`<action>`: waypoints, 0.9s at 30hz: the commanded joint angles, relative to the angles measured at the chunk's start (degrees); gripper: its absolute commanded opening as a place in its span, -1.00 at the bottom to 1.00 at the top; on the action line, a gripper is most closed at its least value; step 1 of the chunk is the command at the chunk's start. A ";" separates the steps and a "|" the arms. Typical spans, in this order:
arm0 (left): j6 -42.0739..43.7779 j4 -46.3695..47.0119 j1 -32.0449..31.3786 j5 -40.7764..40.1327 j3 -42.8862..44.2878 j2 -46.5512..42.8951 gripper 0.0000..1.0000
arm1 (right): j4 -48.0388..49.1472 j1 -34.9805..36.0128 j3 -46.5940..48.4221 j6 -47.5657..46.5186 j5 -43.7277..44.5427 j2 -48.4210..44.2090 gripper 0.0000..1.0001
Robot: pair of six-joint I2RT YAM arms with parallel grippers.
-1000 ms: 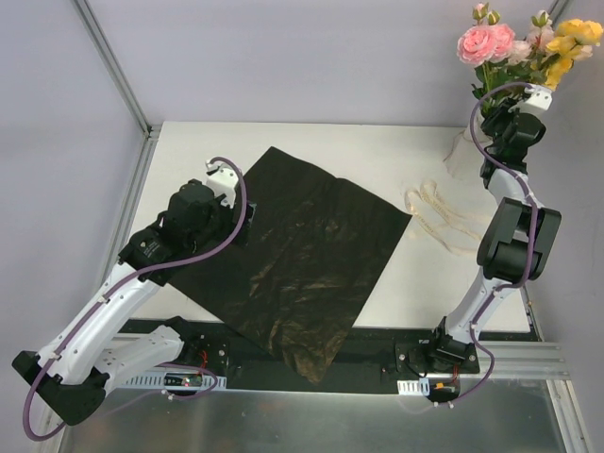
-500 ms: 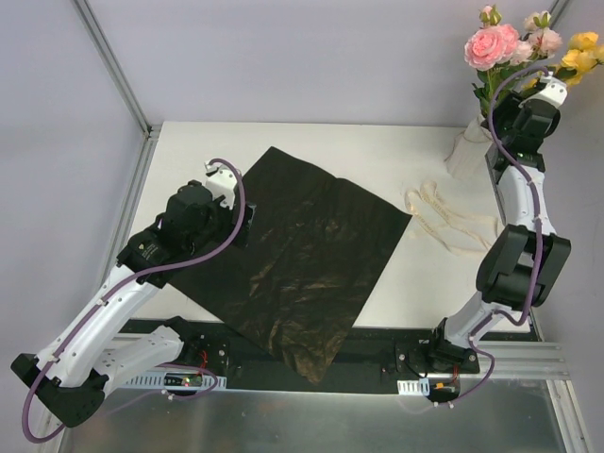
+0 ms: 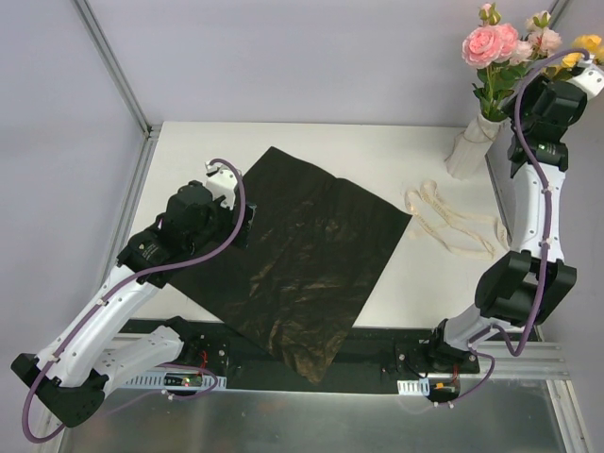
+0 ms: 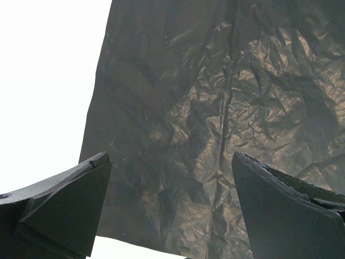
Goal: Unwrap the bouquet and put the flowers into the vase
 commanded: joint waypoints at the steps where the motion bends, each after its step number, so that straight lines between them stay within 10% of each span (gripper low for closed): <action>1: -1.14 2.38 -0.28 0.72 -0.53 -0.01 0.98 | -1.51 0.23 6.23 1.44 4.15 -1.33 0.25; 13: -2.80 3.79 -0.28 1.86 -0.71 -0.27 0.98 | -15.39 3.91 8.36 10.49 -4.19 -5.45 0.24; 23: -12.20 5.02 -0.28 6.52 1.85 -3.87 0.98 | -22.52 17.27 -10.96 18.30 -17.36 -21.09 0.99; 27: -16.51 6.86 -0.28 7.84 0.44 -6.16 0.98 | -21.82 24.47 -20.28 22.44 -22.05 -27.86 0.99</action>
